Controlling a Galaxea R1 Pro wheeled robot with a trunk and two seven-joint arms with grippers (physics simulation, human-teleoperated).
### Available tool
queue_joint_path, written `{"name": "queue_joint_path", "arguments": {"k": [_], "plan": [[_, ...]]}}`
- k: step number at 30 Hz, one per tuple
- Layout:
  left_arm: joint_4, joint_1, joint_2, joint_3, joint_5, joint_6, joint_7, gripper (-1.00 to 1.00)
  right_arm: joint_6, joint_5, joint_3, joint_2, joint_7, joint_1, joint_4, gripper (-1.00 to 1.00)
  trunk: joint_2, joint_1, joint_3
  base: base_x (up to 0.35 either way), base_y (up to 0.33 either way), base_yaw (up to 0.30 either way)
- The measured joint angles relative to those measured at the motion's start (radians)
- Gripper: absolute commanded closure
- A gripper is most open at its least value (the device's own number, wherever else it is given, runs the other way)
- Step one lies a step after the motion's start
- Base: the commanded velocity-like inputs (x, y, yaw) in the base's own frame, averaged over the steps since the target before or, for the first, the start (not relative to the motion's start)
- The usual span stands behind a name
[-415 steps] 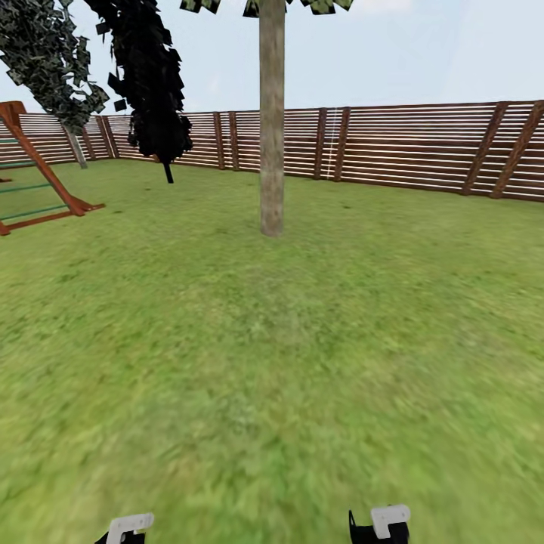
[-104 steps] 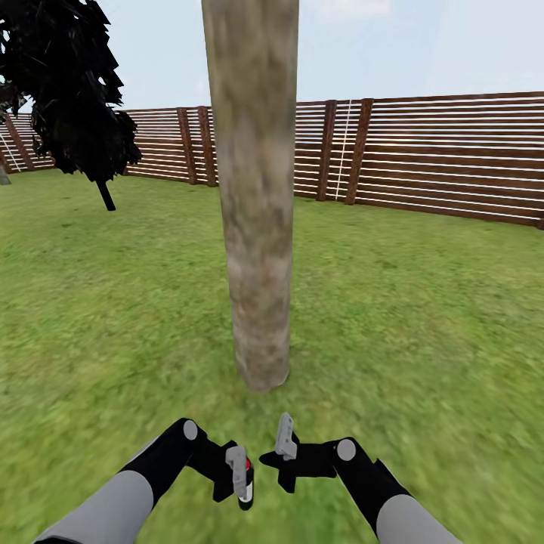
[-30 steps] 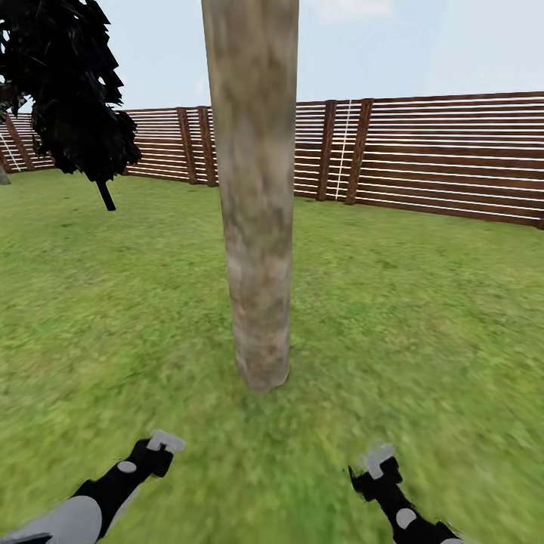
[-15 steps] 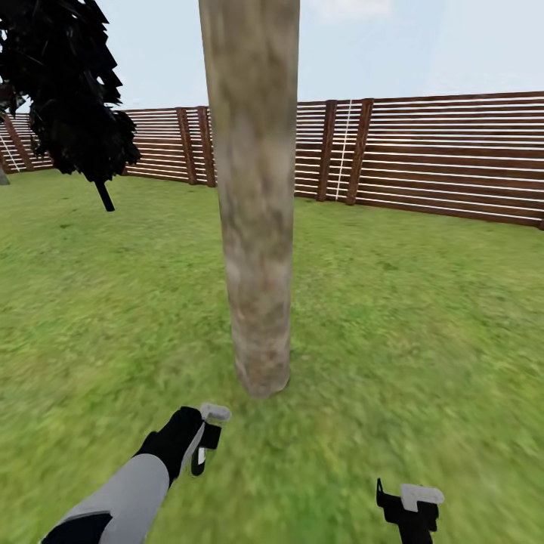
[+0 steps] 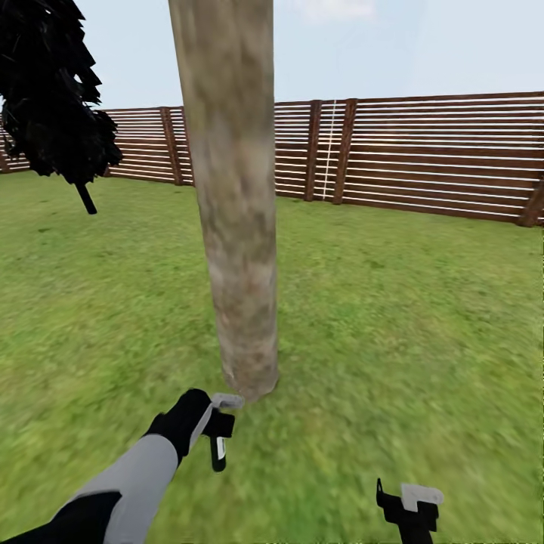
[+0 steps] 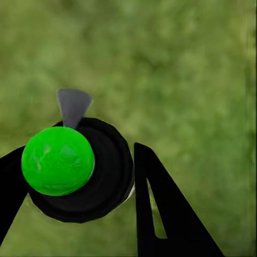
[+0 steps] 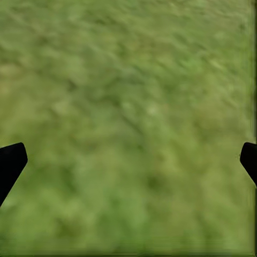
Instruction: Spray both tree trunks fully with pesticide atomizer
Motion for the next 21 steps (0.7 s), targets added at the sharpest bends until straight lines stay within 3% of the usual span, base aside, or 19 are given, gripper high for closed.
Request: {"name": "queue_joint_path", "arguments": {"k": [4,8,11,12,14,16,17,18,21], "plan": [[-0.022,-0.022,0.003,0.002,-0.005,0.003,-0.003,1.00,0.000,0.000,0.000,-0.001,0.000,-0.001,0.001,-1.00,0.000,0.000,0.000,-0.008,0.000,-0.004],[-0.080,-0.028,0.052,0.001,-0.004,0.004,0.002,1.00,0.000,0.000,0.000,-0.001,0.000,-0.001,0.002,-1.00,0.000,0.000,0.000,-0.094,0.000,0.000],[-0.084,-0.021,-0.005,-0.005,0.012,-0.002,-0.003,1.00,0.000,0.000,0.000,0.000,0.000,0.000,0.002,-1.00,0.000,0.001,0.000,-0.311,0.000,0.000],[-0.086,-0.025,-0.012,-0.011,0.002,-0.003,-0.005,1.00,0.000,0.000,0.000,0.000,0.000,0.000,0.002,-1.00,0.000,0.000,0.000,-0.063,0.000,0.000],[-0.106,-0.036,0.000,-0.018,-0.012,0.001,-0.004,1.00,0.000,0.001,0.000,0.000,0.000,0.000,0.002,-1.00,0.000,0.000,0.000,-0.025,0.000,0.000],[-0.183,-0.030,0.050,-0.020,-0.019,0.009,-0.004,1.00,0.000,0.002,0.000,0.000,0.001,0.000,0.002,-1.00,0.000,0.000,0.000,-0.005,0.000,0.000],[-0.204,-0.026,0.060,-0.020,-0.011,0.011,-0.005,1.00,0.000,0.002,0.001,-0.001,0.001,0.000,0.002,-1.00,0.000,0.000,0.000,0.000,0.000,0.000],[-0.213,-0.021,0.042,-0.039,0.008,0.012,-0.006,1.00,0.000,0.002,0.000,-0.001,0.002,-0.001,0.002,-1.00,0.000,0.000,0.000,0.000,0.000,0.000],[-0.212,-0.016,-0.008,-0.131,0.011,0.011,-0.008,1.00,0.000,0.002,0.001,-0.001,0.002,0.000,0.002,-1.00,0.000,0.000,0.000,0.000,0.000,0.000]]}}
